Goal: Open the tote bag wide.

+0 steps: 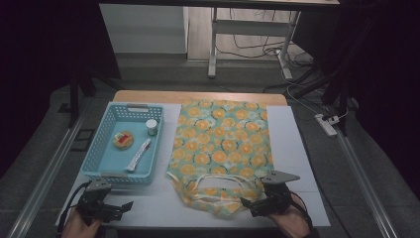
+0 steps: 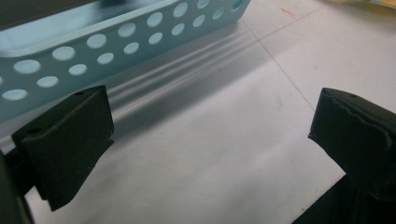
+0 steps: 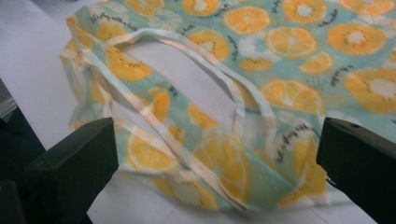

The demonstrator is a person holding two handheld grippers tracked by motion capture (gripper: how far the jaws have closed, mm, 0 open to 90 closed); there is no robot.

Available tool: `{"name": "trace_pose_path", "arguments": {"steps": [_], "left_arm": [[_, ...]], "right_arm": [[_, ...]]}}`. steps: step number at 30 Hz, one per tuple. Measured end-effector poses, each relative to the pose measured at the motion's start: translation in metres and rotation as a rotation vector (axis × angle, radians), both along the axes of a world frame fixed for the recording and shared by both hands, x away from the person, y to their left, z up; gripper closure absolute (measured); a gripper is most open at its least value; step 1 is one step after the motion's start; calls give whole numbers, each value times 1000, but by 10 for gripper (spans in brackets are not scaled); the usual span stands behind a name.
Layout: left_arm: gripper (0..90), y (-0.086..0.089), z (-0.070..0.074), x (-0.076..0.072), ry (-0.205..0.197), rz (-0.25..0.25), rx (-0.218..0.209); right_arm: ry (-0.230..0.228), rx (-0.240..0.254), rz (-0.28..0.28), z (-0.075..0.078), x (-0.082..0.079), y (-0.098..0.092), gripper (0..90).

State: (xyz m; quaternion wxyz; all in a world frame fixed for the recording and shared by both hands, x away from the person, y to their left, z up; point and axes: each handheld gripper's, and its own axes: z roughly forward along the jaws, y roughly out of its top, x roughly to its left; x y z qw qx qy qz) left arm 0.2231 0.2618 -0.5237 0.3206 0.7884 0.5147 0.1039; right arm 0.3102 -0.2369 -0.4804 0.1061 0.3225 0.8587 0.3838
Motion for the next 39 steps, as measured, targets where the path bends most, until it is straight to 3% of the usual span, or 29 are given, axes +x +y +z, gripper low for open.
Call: {"name": "trace_pose_path", "arguments": {"steps": [25, 39], "left_arm": [[0, 1, 0, 0, -1, -5, -3], [0, 1, 0, 0, -1, -4, -5]], "right_arm": [[42, -64, 128, -10, 21, 57, 0], [50, -134, 191, -28, 32, 88, 0]]}}
